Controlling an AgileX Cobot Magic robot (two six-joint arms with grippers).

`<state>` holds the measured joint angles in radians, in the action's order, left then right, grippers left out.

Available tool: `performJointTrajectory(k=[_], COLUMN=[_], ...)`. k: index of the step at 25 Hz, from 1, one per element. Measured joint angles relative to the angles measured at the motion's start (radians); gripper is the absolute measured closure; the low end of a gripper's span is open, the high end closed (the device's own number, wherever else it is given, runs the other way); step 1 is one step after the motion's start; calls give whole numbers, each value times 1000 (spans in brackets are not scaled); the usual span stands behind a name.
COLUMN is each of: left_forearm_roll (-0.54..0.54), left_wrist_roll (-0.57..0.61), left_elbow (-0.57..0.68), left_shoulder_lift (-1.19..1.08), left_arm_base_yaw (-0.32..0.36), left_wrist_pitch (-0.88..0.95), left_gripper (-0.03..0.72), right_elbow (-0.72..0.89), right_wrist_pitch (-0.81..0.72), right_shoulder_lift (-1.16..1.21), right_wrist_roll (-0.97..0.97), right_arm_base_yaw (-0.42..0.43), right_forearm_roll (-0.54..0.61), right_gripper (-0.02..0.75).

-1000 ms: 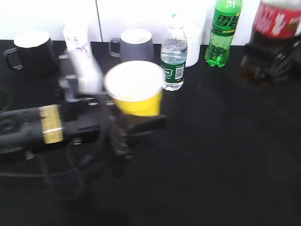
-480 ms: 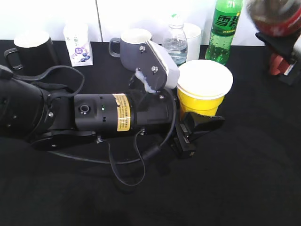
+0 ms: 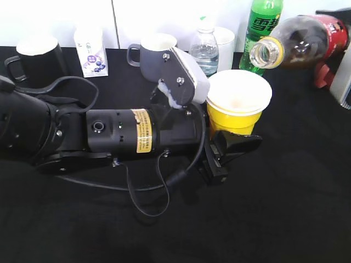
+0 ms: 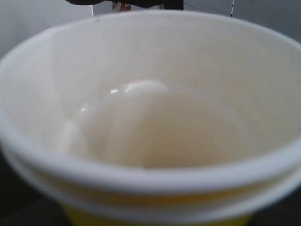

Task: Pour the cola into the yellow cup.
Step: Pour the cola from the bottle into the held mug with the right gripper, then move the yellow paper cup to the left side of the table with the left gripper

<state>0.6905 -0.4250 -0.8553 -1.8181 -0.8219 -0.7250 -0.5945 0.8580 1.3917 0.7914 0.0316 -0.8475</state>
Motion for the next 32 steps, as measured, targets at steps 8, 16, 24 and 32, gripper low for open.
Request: performJointTrajectory(k=[8, 16, 24, 32], left_forearm_roll=[42, 42, 44, 46], left_wrist_roll=[0, 0, 0, 0], left_elbow=[0, 0, 0, 0], left_shoulder_lift=[0, 0, 0, 0], left_arm_base_yaw=[0, 0, 0, 0], left_wrist_pitch=[5, 5, 9, 14], left_gripper=[248, 248, 248, 248], right_elbow=[0, 0, 0, 0], right_wrist_pitch=[-2, -2, -2, -2], right_shoulder_lift=[0, 0, 0, 0], right_wrist_roll=[139, 169, 196, 196], right_arm_base_yaw=[0, 0, 0, 0], right_forearm_roll=[46, 46, 47, 48], right_gripper=[372, 372, 372, 372])
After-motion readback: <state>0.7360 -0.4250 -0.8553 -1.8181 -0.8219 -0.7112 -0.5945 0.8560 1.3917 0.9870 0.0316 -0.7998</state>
